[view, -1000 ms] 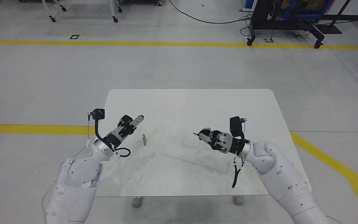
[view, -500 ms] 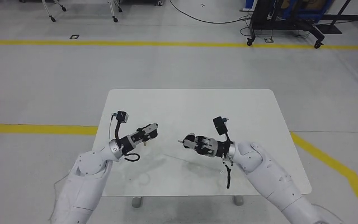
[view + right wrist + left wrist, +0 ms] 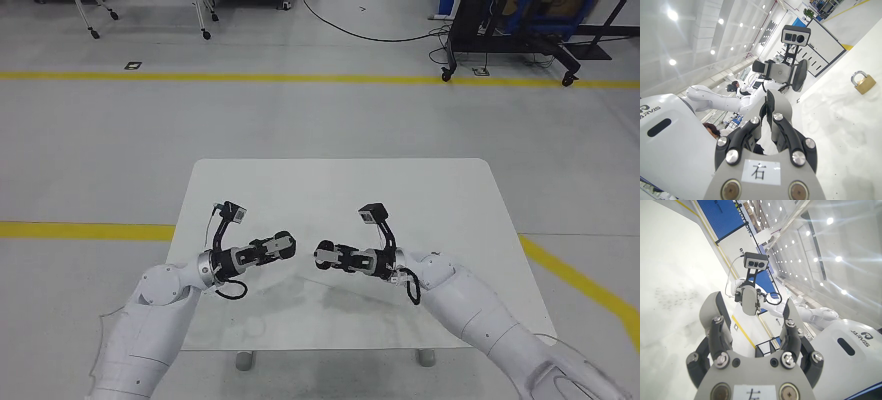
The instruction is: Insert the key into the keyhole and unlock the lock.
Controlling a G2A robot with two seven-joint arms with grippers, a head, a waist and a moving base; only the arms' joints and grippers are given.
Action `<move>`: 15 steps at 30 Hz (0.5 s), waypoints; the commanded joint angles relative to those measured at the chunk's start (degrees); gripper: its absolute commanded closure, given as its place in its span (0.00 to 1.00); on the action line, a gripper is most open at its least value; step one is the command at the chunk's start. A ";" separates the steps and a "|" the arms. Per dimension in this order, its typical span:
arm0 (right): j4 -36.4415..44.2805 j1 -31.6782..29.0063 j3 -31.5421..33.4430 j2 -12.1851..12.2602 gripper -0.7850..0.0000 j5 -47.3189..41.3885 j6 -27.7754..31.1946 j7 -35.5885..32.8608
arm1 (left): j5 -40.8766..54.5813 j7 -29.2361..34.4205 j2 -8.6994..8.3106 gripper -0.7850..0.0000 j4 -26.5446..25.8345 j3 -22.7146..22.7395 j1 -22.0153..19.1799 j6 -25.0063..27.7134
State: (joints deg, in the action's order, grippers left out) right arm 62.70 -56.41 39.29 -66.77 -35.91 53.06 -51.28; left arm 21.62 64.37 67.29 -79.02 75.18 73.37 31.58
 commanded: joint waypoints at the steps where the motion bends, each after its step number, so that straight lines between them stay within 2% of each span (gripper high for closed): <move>1: -0.99 0.64 -0.73 -0.32 1.00 -1.12 -0.57 -0.52 | -2.40 -0.65 -0.05 0.56 -0.06 -0.47 -0.05 0.89; 8: -6.12 2.99 -2.28 -1.26 1.00 -0.76 -1.20 -1.15 | -5.18 -1.61 -0.23 0.56 -0.43 -1.95 0.02 1.62; 15: -7.10 4.09 -3.47 -2.04 1.00 0.02 -1.20 -1.15 | -6.12 -1.85 -0.51 0.56 -0.55 -2.75 -0.17 1.68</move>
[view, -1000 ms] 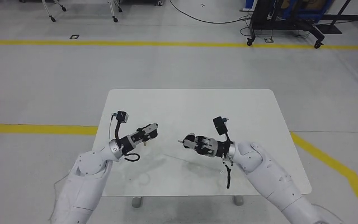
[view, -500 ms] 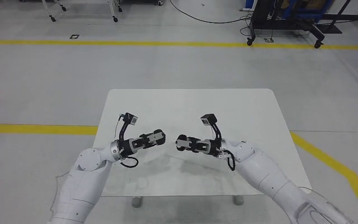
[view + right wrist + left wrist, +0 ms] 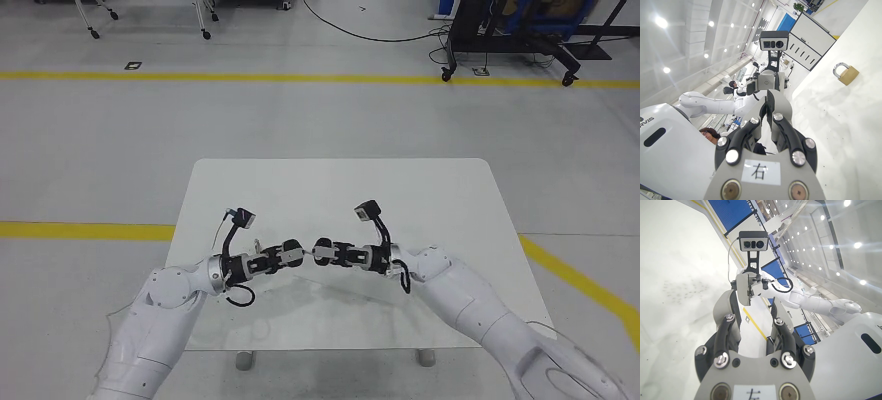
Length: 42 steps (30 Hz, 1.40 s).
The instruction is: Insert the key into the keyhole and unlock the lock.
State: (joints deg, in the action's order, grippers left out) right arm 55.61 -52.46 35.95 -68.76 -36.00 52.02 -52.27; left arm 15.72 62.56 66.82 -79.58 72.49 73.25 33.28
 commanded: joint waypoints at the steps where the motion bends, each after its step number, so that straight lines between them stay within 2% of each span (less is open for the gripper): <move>1: -0.10 0.38 -0.30 -0.13 1.00 0.43 -0.28 -0.28 | -0.28 -0.10 -0.08 0.56 -0.01 -0.15 -0.06 -0.01; 4: -0.53 1.09 -0.69 -0.35 1.00 2.09 -0.06 -0.06 | -0.88 0.07 -0.23 0.58 -0.14 -0.47 -0.11 0.27; 15: -1.18 2.18 -1.48 -0.88 1.00 6.55 1.94 1.94 | -1.57 -0.94 -0.67 0.79 0.07 -1.28 -0.52 0.02; 20: -1.12 2.03 -1.63 -0.92 1.00 6.26 2.25 2.25 | -2.14 -1.31 -0.83 0.99 0.05 -1.83 -0.65 0.02; 33: -0.53 1.74 -1.66 -0.61 1.00 5.15 2.84 2.84 | -4.09 -3.40 -1.29 1.00 -0.43 -2.74 -0.59 0.55; 34: -0.49 1.72 -1.65 -0.58 0.82 5.13 2.88 2.89 | -4.26 -3.57 -1.33 1.00 -0.46 -2.77 -0.56 0.69; 35: -0.50 1.69 -1.64 -0.54 0.55 5.13 2.95 2.95 | -4.50 -3.79 -1.37 1.00 -0.51 -2.79 -0.53 0.90; 36: -0.61 1.71 -1.61 -0.51 0.00 5.23 2.94 2.95 | -4.62 -4.05 -1.40 1.00 -0.53 -2.81 -0.49 1.04; 42: -1.67 1.65 -0.56 -0.52 0.00 4.71 4.43 4.45 | -6.85 -10.33 -1.48 1.00 -0.65 -1.99 0.09 2.98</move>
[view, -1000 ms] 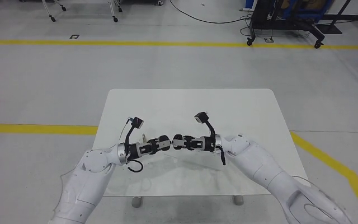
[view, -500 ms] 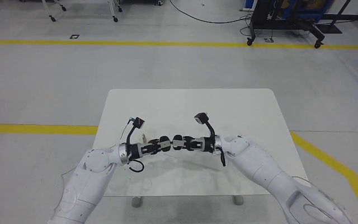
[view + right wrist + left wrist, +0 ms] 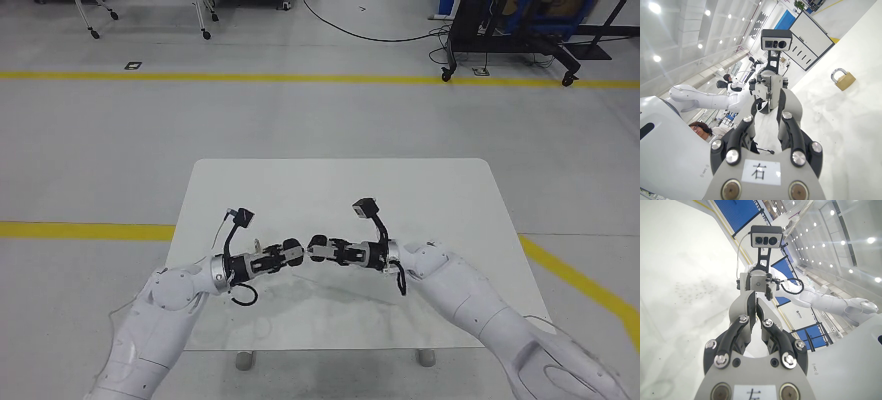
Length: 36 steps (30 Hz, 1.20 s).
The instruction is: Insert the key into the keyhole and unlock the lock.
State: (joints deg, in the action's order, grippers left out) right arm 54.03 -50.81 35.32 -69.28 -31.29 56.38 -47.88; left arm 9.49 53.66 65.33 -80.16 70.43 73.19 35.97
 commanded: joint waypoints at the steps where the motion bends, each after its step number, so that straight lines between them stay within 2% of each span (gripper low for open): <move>1: -0.09 -0.01 0.07 -0.01 0.00 -0.01 0.07 0.07 | -1.11 -2.78 0.03 1.00 -0.18 0.14 0.29 0.57; 8: 0.54 -0.37 0.20 -0.01 0.00 0.45 -0.65 0.89 | -5.08 -9.83 0.11 1.00 -0.97 0.30 1.14 1.84; 12: 2.35 -1.25 1.18 0.22 0.00 3.49 -2.11 2.51 | -5.63 -11.18 0.12 1.00 -1.14 -0.01 1.36 1.85; 13: 2.71 -1.43 1.48 0.30 0.04 4.05 -2.24 2.76 | -5.52 -11.05 0.10 1.00 -1.15 -0.14 1.35 1.73; 15: 3.17 -1.64 2.12 0.49 0.24 5.31 -2.82 3.07 | -5.23 -10.45 0.05 1.00 -1.11 -0.36 1.22 1.51; 16: 3.36 -1.66 2.48 0.60 0.29 6.20 -3.16 3.28 | -5.00 -9.88 0.02 1.00 -1.10 -0.57 1.14 1.40; 17: 3.65 -1.79 2.84 0.70 0.30 6.92 -3.37 3.62 | -4.74 -9.48 -0.01 1.00 -1.04 -0.68 1.05 1.32; 19: 4.32 -2.16 3.49 0.89 0.48 8.17 -3.76 4.14 | -4.50 -8.79 -0.07 1.00 -0.94 -0.87 0.87 1.23; 20: 4.73 -2.39 3.77 0.98 0.52 8.58 -3.96 4.22 | -4.46 -8.61 -0.10 1.00 -0.88 -0.91 0.78 1.17; 25: 6.16 -3.24 5.18 1.50 0.61 10.35 -5.32 3.97 | -4.06 -8.01 -0.24 1.00 -0.73 -1.16 0.56 1.28; 36: 8.20 -4.14 6.76 1.68 0.63 11.25 -7.35 3.26 | -2.74 -6.10 -0.58 1.00 -0.49 -1.74 0.13 1.44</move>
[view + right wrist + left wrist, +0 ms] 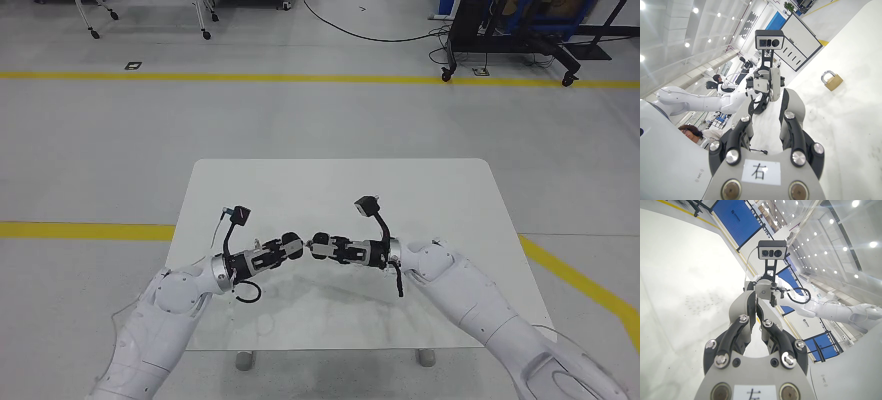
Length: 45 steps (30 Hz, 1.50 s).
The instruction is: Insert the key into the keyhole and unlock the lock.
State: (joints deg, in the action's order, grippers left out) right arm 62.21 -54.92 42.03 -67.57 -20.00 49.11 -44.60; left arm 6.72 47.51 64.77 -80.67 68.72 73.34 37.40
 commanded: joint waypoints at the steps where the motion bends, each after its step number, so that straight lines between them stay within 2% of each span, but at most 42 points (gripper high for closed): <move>1: 0.06 -0.04 0.11 -0.06 0.63 -0.02 -0.17 -0.07 | 0.05 0.10 -0.05 1.00 0.03 -0.06 -0.05 0.03; 14: -0.18 0.47 0.19 -0.88 0.74 -0.24 -0.99 -1.03 | 0.06 0.05 -0.43 1.00 0.17 -0.24 -0.21 0.18; 15: -0.30 0.51 0.13 -0.97 0.78 -0.38 -1.08 -1.17 | 0.07 0.03 -0.46 1.00 0.16 -0.25 -0.19 0.22; 18: -0.75 0.71 -0.01 -1.22 0.99 -0.68 -1.29 -1.65 | 0.07 -0.17 -0.54 1.00 0.12 -0.26 -0.17 0.27; 25: -1.69 1.06 0.12 -1.63 1.00 -0.57 -1.53 -2.13 | -0.05 -0.75 -0.67 1.00 0.10 -0.46 -0.18 0.33; 26: -1.75 1.06 0.18 -1.67 1.00 -0.51 -1.52 -2.16 | -0.15 -1.33 -0.67 0.62 0.12 -0.43 -0.17 0.26; 27: -1.81 1.02 0.23 -1.70 1.00 -0.49 -1.48 -2.21 | -0.34 -1.60 -0.66 0.00 0.09 -0.50 -0.19 0.09; 34: -1.98 -0.31 3.25 -0.92 1.00 -0.06 2.76 -1.38 | 1.14 -6.78 -0.70 0.00 0.93 1.24 -0.29 -0.33; 40: -1.54 -4.79 11.20 2.02 1.00 0.87 8.58 0.36 | -0.88 -13.36 -1.20 0.00 0.35 5.70 0.92 0.06; 43: 0.05 -7.76 15.99 3.62 1.00 1.03 8.89 1.51 | -4.17 -18.27 -1.47 0.00 -1.67 8.19 2.52 -4.09; 45: 0.05 -7.76 15.99 3.62 1.00 1.03 8.89 1.51 | -4.28 -20.99 -1.44 0.00 -3.45 8.96 3.29 -7.24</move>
State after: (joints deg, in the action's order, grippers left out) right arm 62.41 -62.89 58.46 -63.88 -18.96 58.03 -43.04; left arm 2.38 27.65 63.30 -83.52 77.46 76.37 31.52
